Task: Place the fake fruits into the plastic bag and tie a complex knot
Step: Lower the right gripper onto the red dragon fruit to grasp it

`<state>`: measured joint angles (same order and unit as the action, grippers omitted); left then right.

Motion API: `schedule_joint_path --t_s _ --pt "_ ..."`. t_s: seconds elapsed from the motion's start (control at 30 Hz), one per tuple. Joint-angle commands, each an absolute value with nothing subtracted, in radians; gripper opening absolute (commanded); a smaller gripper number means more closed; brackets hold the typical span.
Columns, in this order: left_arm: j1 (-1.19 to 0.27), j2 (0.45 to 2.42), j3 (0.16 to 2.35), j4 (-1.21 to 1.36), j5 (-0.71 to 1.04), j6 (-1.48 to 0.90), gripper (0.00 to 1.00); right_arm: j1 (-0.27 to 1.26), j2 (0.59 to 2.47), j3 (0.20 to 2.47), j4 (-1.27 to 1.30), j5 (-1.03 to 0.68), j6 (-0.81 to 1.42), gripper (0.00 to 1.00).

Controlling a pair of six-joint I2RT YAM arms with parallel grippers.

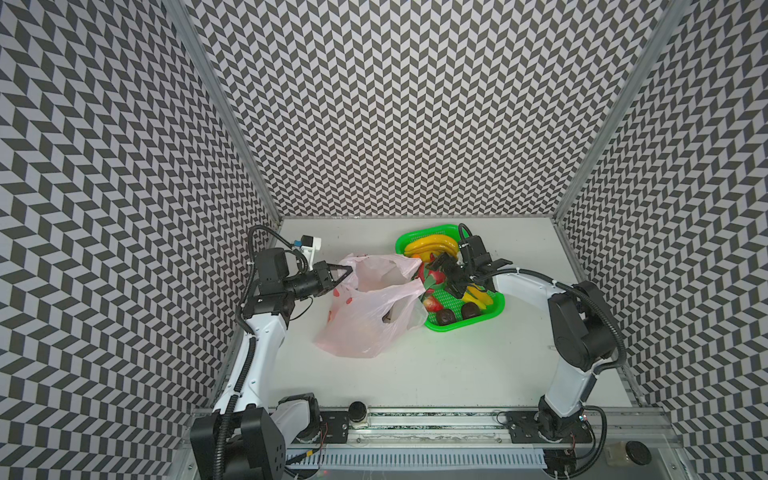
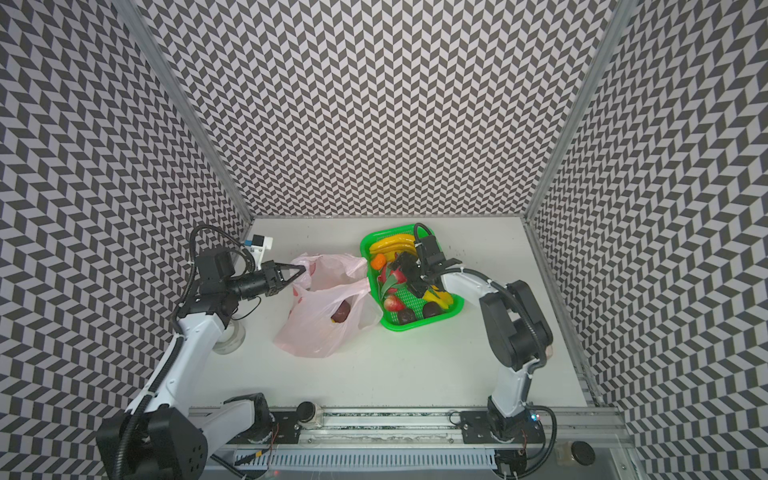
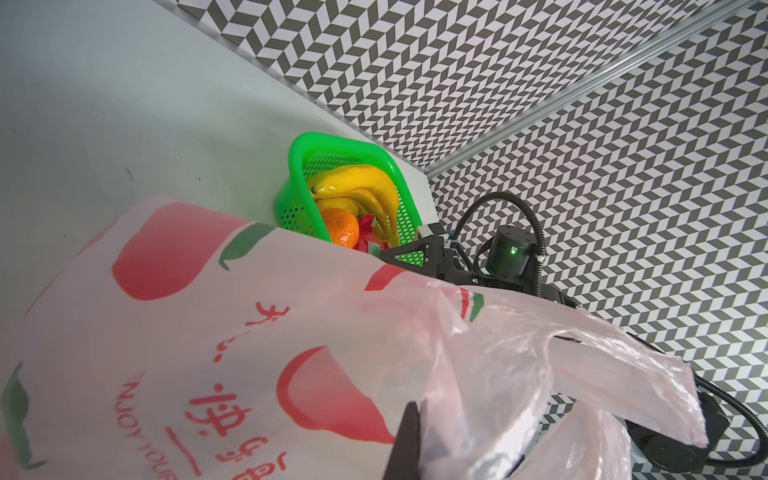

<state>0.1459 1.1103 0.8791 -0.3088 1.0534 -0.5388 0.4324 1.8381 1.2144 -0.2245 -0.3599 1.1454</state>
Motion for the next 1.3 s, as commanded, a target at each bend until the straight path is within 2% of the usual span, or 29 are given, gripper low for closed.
schedule_joint_path --t_s 0.0,0.83,0.97,1.03,1.27 --pt "0.156 1.094 0.884 -0.316 1.077 -0.516 0.0 0.422 1.859 1.244 -0.174 -0.361 1.173 0.99" --pt "0.166 1.085 0.873 -0.321 1.081 -0.515 0.0 0.416 1.992 1.295 -0.159 -0.373 1.145 0.99" --pt "0.166 1.081 0.874 -0.323 1.078 -0.519 0.0 0.416 1.981 1.265 -0.126 -0.393 1.136 0.89" --pt "0.165 1.08 0.874 -0.324 1.078 -0.52 0.0 0.413 1.97 1.248 -0.104 -0.4 1.122 0.78" --pt "0.166 1.075 0.873 -0.328 1.073 -0.522 0.0 0.413 1.91 1.196 -0.054 -0.394 1.071 0.7"
